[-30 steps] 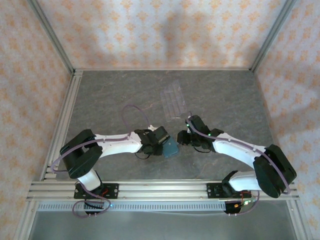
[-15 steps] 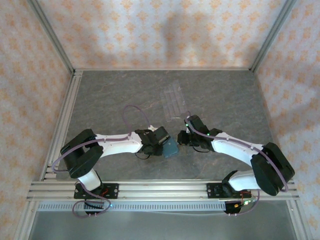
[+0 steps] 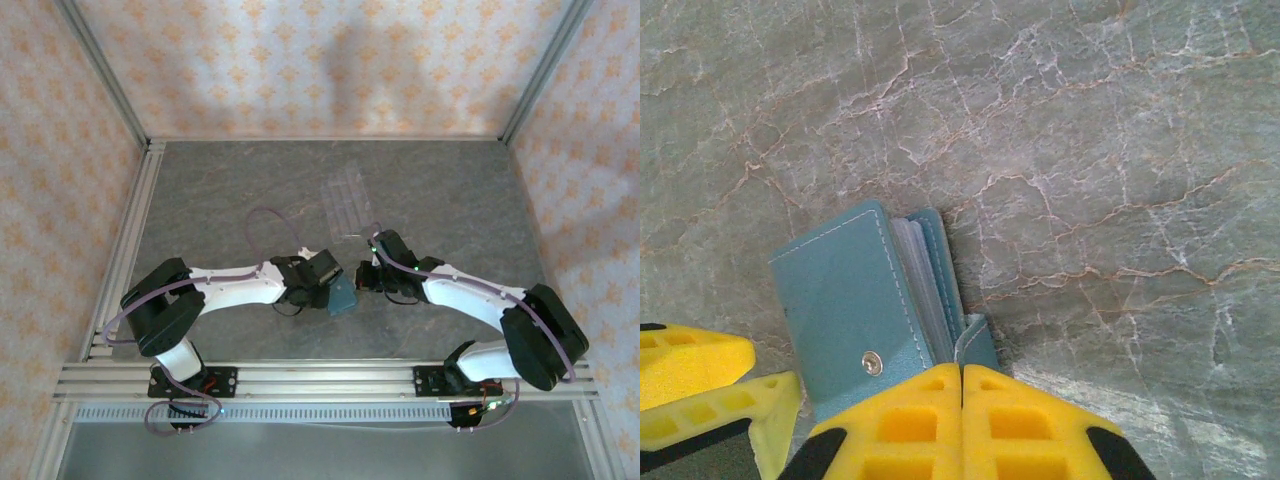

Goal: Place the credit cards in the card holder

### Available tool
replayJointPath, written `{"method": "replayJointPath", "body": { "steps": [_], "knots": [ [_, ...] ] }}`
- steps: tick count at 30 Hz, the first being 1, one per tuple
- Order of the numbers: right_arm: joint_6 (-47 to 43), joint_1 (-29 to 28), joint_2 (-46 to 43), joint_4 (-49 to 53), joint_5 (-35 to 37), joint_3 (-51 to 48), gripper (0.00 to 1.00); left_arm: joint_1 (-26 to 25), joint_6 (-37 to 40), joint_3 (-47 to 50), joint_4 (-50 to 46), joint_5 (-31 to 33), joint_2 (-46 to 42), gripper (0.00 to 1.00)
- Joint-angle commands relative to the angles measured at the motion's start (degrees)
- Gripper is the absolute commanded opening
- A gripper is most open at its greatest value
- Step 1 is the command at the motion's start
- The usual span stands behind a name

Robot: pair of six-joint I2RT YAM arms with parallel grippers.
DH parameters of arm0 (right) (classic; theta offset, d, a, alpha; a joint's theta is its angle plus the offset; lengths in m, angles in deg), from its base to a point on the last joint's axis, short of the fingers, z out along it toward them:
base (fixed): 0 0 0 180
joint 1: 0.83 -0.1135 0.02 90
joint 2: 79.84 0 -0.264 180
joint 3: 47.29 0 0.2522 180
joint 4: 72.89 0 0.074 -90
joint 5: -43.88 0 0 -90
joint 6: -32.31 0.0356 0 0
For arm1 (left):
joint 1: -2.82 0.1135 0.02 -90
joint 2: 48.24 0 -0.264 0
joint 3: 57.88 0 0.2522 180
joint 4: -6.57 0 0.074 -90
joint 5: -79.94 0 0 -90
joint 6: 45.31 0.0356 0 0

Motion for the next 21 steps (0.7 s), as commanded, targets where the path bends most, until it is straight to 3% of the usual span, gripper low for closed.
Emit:
{"method": "replayJointPath", "body": {
  "steps": [1,8,21],
  "knots": [
    [-0.52,0.25,-2.07,-0.08,-0.24,-1.08,0.00,1.54,-0.59,-1.09,-0.08,-0.81,-1.55,0.43],
    [-0.55,0.25,-2.60,-0.42,-1.11,-1.24,0.00,3.34,0.11,-3.77,-1.36,-0.16,0.50,0.43],
    [-0.91,0.15,-3.00,-1.02,-2.82,-1.79,0.00,2.16,0.49,-5.75,-0.82,1.01,7.02,0.43]
  ]
}}
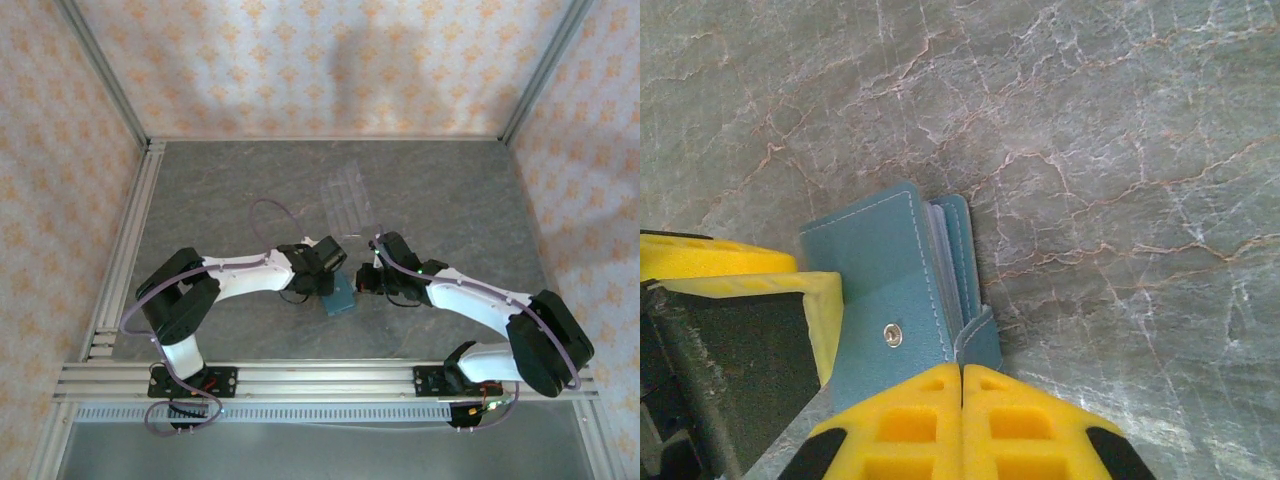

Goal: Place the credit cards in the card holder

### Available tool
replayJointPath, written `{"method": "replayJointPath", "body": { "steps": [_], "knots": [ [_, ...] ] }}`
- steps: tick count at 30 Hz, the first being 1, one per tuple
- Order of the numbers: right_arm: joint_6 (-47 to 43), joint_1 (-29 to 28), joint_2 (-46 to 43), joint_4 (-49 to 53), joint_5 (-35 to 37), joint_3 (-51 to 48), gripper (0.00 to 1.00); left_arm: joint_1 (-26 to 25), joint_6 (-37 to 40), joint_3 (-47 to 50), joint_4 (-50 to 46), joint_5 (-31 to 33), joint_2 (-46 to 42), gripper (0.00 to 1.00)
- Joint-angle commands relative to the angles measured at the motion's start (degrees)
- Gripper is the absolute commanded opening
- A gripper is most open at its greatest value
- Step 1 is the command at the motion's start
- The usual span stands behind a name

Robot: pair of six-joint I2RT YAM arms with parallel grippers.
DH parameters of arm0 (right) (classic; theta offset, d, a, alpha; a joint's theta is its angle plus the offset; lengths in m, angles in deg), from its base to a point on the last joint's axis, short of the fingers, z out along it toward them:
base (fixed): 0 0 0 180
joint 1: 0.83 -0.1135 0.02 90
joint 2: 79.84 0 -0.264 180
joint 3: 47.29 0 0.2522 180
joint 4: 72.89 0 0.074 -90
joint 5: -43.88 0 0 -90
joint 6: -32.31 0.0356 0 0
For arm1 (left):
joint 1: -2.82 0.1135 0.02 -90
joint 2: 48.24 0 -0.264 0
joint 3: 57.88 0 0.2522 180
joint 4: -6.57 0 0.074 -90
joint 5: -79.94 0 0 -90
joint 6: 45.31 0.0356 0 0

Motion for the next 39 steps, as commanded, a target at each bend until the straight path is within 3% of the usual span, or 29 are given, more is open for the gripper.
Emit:
{"method": "replayJointPath", "body": {
  "steps": [1,21,39],
  "knots": [
    [-0.93,0.14,-0.63,-1.06,-1.22,-0.31,0.00,-1.05,0.62,-0.17,-1.07,1.77,1.57,0.43],
    [-0.35,-3.95,7.17,-5.69,-4.47,2.15,0.00,-2.34,-0.52,1.25,1.99,-0.18,2.80,0.43],
    [0.56,-5.11,10.56,-6.43,-1.94,3.65,0.00,-2.46,-0.83,2.29,2.93,-0.22,2.02,0.43]
  ]
}}
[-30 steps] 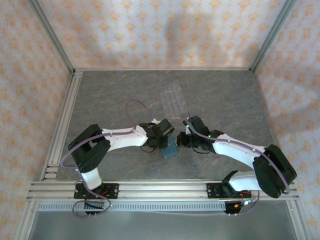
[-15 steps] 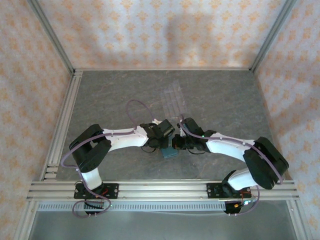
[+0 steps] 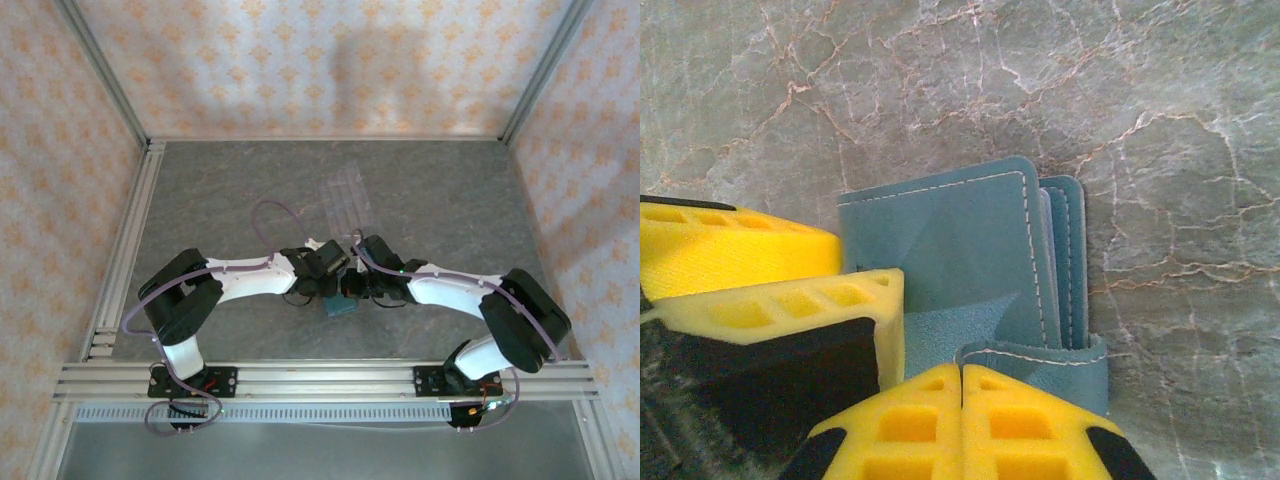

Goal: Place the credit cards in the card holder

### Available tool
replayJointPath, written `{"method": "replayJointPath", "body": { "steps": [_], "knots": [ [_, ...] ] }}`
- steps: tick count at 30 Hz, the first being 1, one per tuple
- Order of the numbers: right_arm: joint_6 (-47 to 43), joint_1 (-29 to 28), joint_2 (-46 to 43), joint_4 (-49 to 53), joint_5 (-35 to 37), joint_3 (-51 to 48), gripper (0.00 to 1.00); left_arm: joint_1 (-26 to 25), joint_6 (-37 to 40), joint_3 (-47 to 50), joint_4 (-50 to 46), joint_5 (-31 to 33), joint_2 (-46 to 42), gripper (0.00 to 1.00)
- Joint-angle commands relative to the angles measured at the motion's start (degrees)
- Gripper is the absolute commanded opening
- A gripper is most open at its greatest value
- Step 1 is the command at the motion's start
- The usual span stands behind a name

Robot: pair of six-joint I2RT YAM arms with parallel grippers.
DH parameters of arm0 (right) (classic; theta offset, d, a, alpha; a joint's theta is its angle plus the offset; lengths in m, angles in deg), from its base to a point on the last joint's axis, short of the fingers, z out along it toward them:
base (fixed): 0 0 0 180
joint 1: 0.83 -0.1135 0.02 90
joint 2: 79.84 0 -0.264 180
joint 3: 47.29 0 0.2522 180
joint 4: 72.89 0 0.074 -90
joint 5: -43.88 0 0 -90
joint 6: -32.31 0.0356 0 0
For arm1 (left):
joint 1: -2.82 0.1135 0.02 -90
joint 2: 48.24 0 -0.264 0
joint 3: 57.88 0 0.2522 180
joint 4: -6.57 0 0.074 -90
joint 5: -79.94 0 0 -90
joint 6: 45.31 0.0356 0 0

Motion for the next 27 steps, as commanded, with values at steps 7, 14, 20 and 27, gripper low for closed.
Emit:
{"method": "replayJointPath", "body": {
  "steps": [7,14,20,27],
  "knots": [
    [0.93,-0.91,2.83,-1.31,0.04,2.38,0.00,-1.03,-0.51,1.56,0.26,-1.34,1.54,0.43],
    [0.67,-1.13,4.16,-0.60,0.35,2.87,0.00,-1.02,-0.42,1.55,0.20,-1.27,1.25,0.43],
    [0.66,-1.96,6.98,0.37,1.67,3.19,0.00,-0.66,-0.42,1.17,0.59,-3.26,0.49,0.43],
    [1.00,-3.49,10.57,1.39,4.59,3.40,0.00,0.57,-0.76,1.12,1.48,-6.07,-1.30,0.43]
  ]
}}
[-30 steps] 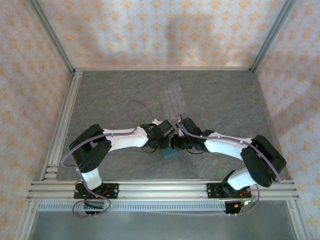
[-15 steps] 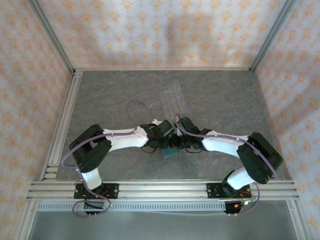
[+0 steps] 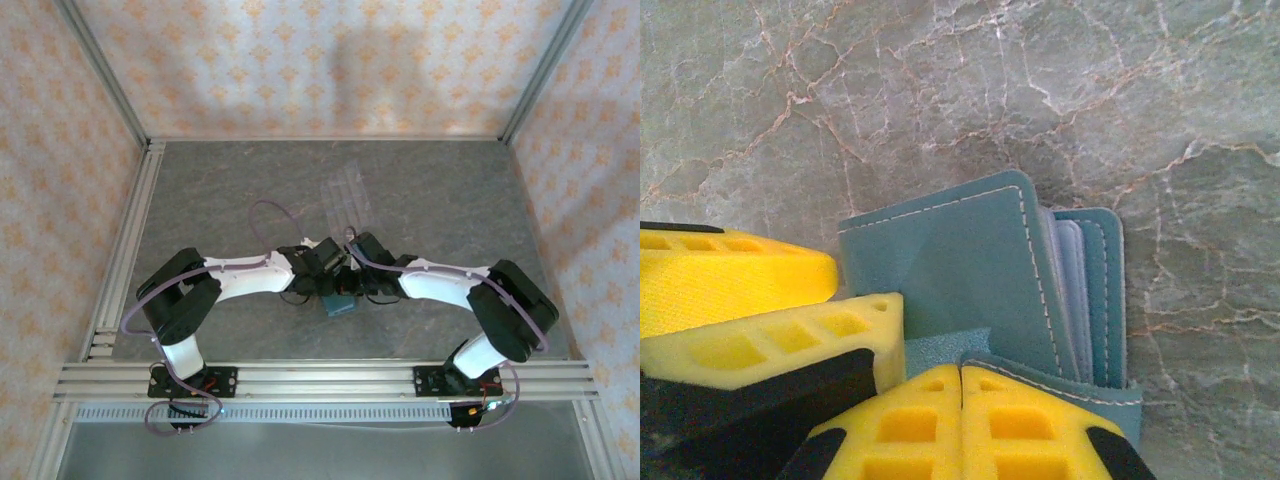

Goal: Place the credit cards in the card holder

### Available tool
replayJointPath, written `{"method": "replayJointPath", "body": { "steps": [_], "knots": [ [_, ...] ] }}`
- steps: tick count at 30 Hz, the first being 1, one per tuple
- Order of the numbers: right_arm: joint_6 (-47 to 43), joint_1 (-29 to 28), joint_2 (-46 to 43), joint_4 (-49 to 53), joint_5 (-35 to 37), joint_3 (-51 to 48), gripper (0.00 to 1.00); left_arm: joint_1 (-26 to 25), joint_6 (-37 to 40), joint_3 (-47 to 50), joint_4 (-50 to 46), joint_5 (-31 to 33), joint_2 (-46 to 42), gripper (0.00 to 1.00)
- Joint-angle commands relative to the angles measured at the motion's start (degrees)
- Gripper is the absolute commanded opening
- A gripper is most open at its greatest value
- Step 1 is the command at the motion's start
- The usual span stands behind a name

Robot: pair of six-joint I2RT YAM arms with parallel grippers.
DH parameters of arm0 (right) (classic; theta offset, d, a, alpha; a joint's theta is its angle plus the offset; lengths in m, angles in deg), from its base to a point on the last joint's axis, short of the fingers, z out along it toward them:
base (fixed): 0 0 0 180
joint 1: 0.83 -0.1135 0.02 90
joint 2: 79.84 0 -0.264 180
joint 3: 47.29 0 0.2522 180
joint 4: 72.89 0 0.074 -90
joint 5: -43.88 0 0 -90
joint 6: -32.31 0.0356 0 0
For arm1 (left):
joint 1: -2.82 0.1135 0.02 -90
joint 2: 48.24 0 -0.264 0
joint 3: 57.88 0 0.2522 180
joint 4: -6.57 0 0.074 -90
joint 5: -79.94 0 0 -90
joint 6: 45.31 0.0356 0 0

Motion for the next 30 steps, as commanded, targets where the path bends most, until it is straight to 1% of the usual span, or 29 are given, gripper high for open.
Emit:
{"method": "replayJointPath", "body": {
  "steps": [1,6,10,13,18,27,28,29,30],
  "knots": [
    [0.45,-2.40,5.95,1.05,4.22,-0.41,0.00,-0.65,0.43,0.60,2.54,-4.96,-0.75,0.42],
    [1.12,-3.62,8.58,1.69,5.97,-0.38,0.00,0.38,-0.04,0.97,2.67,-6.39,-1.20,0.42],
    [1.40,-3.66,8.96,1.66,6.21,-0.82,0.00,4.14,-1.12,4.25,4.70,-8.68,-4.46,0.42],
    [1.29,-3.66,8.08,2.54,6.49,-0.88,0.00,6.00,-0.57,6.25,4.62,-8.63,-7.78,0.42],
    [0.70,-3.67,6.14,4.57,7.25,-0.48,0.00,6.41,0.28,7.79,3.38,-7.23,-10.72,0.42],
    [-0.17,-3.67,3.85,3.78,3.84,2.00,0.00,7.22,0.85,9.80,2.43,-6.11,-13.56,0.43],
    [-0.22,-3.67,3.51,3.93,3.85,2.27,0.01,7.18,0.96,9.98,2.32,-6.00,-13.80,0.43],
    [-0.27,-3.67,3.05,4.01,3.94,2.59,0.03,7.22,1.02,10.28,2.25,-5.79,-14.11,0.43],
    [-0.28,-3.66,2.51,4.05,4.10,2.84,0.09,7.22,1.07,10.76,2.21,-5.70,-14.51,0.43]
  ]
}}
